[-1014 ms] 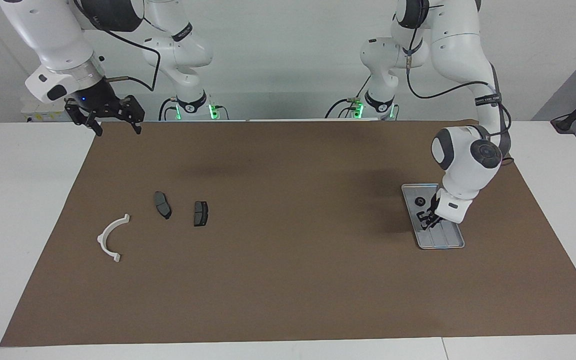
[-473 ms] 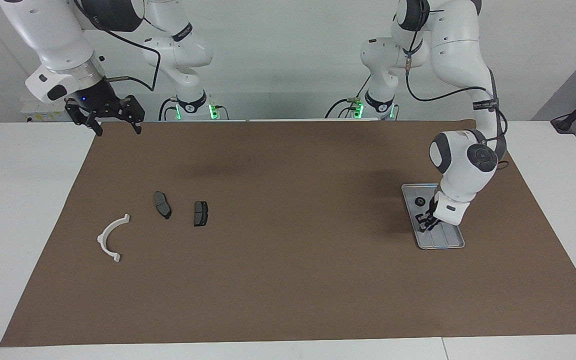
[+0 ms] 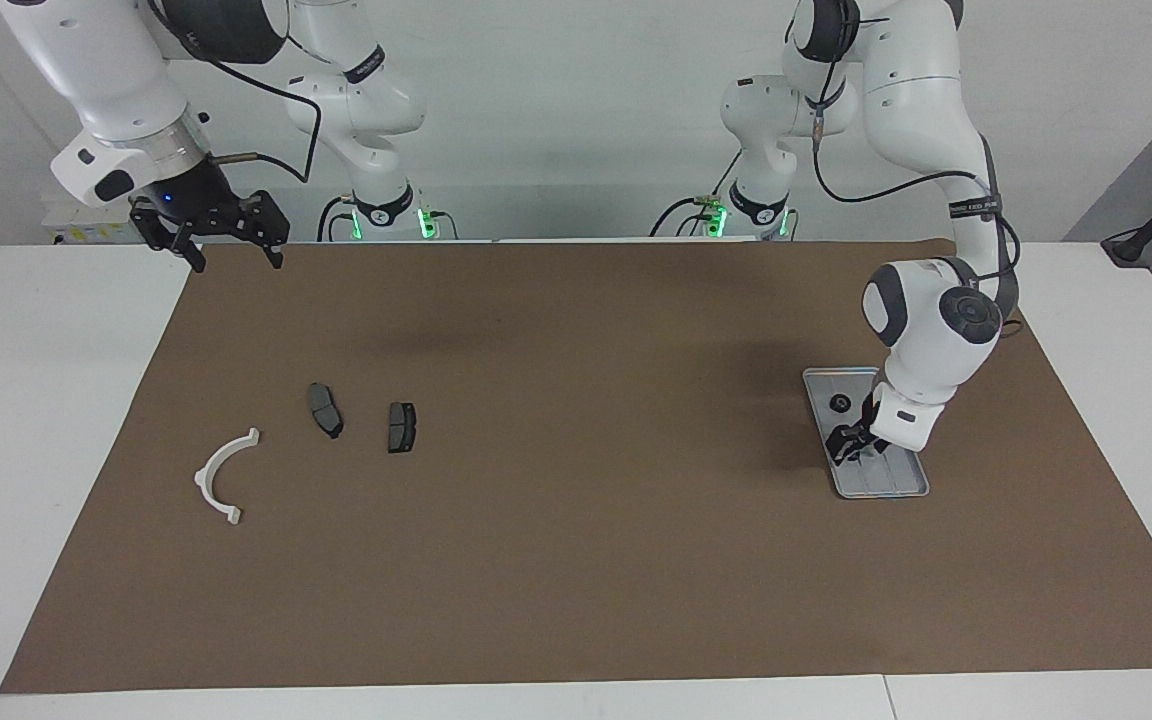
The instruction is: Pick bearing gear from pile to tray
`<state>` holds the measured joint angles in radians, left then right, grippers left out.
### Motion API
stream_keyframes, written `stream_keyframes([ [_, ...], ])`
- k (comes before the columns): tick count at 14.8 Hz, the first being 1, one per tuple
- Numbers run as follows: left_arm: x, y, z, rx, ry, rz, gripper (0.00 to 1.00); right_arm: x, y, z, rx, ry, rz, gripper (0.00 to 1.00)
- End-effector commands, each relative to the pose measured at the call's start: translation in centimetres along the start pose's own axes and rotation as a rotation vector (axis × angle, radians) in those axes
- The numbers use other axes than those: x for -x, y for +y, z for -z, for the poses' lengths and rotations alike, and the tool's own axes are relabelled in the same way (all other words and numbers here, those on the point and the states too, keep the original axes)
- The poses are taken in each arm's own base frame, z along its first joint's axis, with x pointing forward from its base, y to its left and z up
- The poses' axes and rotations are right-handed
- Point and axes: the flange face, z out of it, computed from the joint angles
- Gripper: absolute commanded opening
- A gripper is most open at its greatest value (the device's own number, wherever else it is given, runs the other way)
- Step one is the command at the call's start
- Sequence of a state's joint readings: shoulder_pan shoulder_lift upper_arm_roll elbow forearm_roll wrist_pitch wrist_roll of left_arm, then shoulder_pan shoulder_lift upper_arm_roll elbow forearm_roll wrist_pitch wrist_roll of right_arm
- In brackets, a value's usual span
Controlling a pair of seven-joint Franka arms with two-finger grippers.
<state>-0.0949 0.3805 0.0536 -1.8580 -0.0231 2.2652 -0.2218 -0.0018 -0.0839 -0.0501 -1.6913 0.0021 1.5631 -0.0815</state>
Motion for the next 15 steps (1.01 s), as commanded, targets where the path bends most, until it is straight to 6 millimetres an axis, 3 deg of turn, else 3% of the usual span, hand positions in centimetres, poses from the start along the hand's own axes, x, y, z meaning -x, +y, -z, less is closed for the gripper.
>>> stream_keyframes([
  [1,-1.3,-0.9,2.7,-0.009,-0.016,0.001,0.81,0.1,0.0,-0.2,-0.001,0.017,0.007,1.00],
  [3,-1.1,-1.1,4.3,-0.009,-0.019,0.004,0.85,0.1,0.0,-0.2,0.000,0.017,0.007,1.00],
  [7,0.7,-1.4,9.9,-0.010,-0.052,0.003,1.00,0.1,0.0,-0.2,-0.001,0.017,0.007,1.00],
  [11,4.0,-1.7,16.1,-0.013,-0.107,-0.001,1.00,0.1,0.1,0.0,-0.002,0.018,0.006,1.00],
  [15,7.8,-2.1,20.7,-0.017,-0.150,-0.006,1.00,0.1,0.1,0.0,-0.001,0.020,0.004,1.00],
])
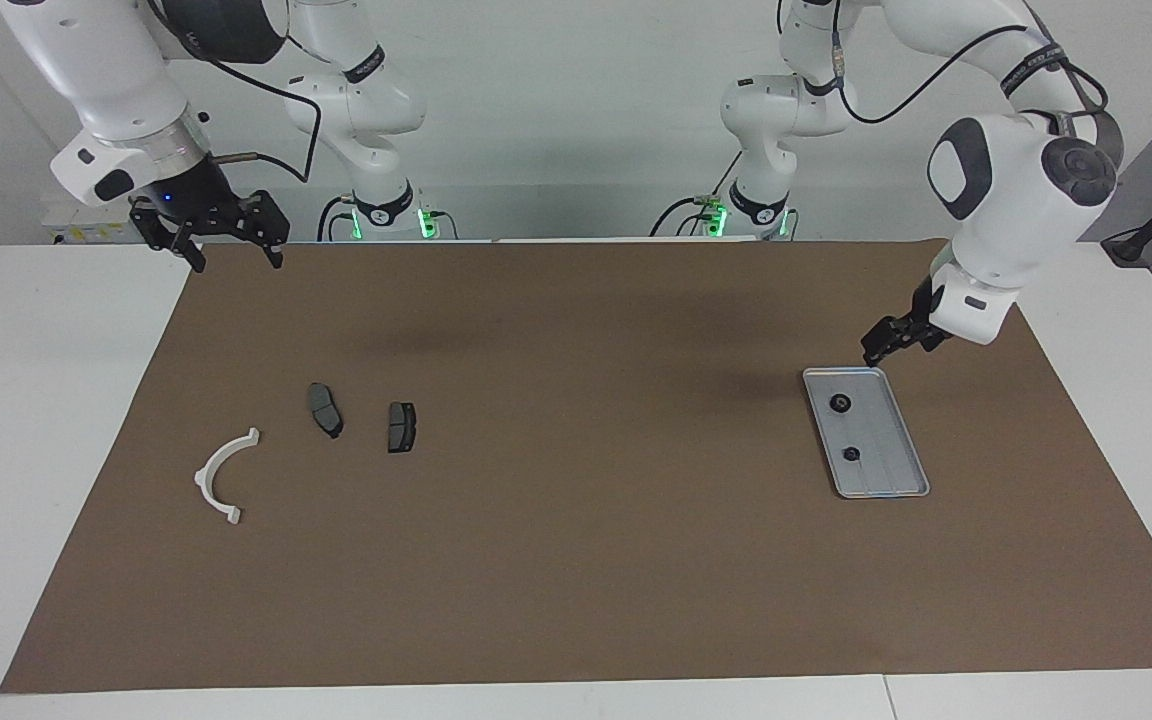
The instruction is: Pick bearing gear from pile to tray
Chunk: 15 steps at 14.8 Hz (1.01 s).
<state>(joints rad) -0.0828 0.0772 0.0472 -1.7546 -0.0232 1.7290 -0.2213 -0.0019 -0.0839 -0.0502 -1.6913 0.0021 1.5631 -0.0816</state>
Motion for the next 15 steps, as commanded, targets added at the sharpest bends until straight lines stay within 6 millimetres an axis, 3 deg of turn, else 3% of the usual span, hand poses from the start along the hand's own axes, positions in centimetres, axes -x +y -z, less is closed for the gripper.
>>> stream_keyframes([
  [1,3.5,-1.0,2.1,-0.008,-0.022,-0.004,1.00,0.0,0.1,-0.1,0.000,0.018,0.004,1.00],
  [3,4.3,-1.0,2.8,-0.007,-0.022,-0.009,1.00,0.1,0.1,0.0,0.000,0.018,0.003,1.00],
  [15,3.2,0.1,2.9,0.009,0.048,-0.030,1.00,0.4,0.2,-0.1,0.002,-0.010,0.007,1.00],
])
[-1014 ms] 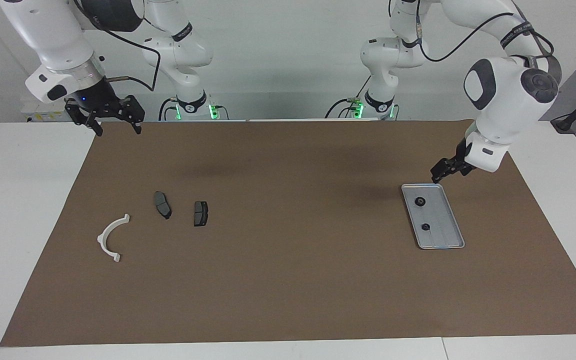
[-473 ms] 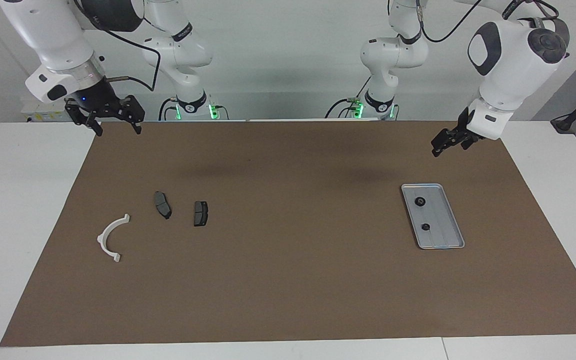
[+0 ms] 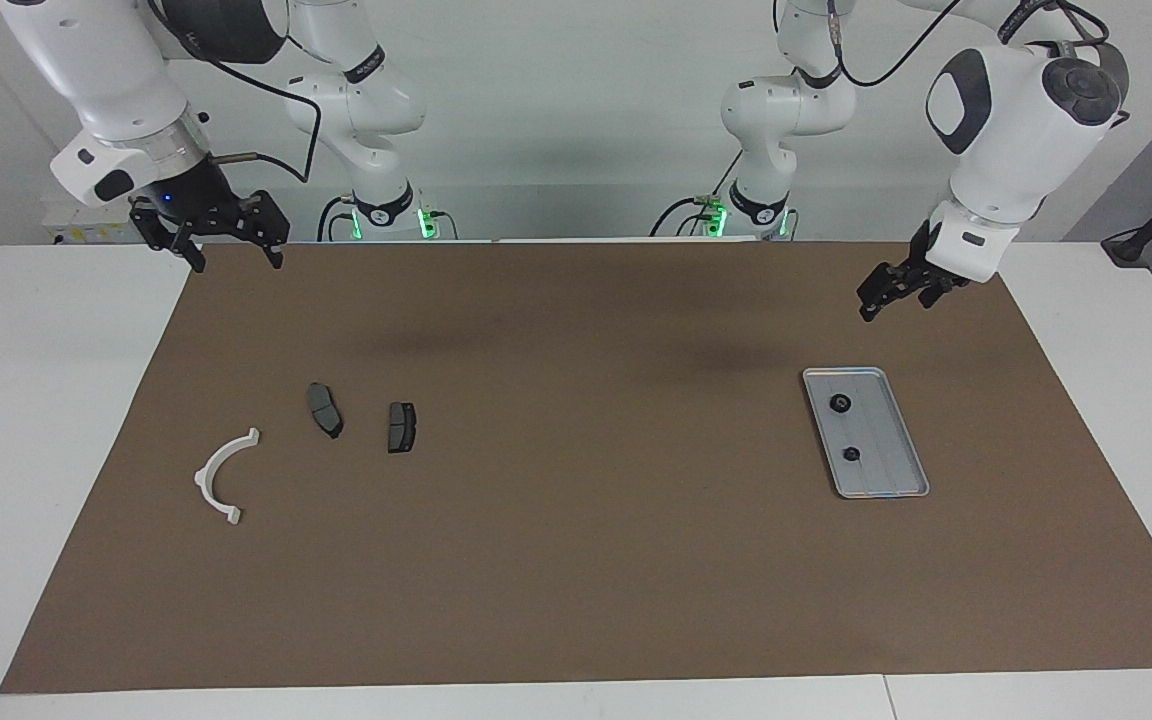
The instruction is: Pick bearing gear from pile to tray
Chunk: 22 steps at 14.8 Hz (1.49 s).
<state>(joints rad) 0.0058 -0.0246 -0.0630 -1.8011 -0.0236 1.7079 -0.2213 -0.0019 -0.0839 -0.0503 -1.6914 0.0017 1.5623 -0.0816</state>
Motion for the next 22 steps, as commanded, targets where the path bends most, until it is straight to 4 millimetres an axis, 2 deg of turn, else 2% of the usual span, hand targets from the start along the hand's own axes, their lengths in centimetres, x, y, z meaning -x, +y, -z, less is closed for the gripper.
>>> stream_keyframes([
  [1,-0.3,-0.4,0.0,0.002,0.018,-0.023,1.00,0.4,0.2,-0.1,0.008,-0.009,0.007,1.00],
  [7,-0.3,-0.1,0.8,-0.002,0.005,-0.036,1.00,0.4,0.5,-0.1,0.039,-0.012,0.009,1.00],
  [13,0.5,-0.6,4.9,-0.012,-0.018,-0.037,1.00,0.4,0.5,-0.1,0.037,-0.012,0.007,1.00],
  [22,0.3,-0.9,4.8,-0.009,-0.005,-0.091,1.00,0.4,0.5,0.0,0.036,-0.010,0.001,1.00],
])
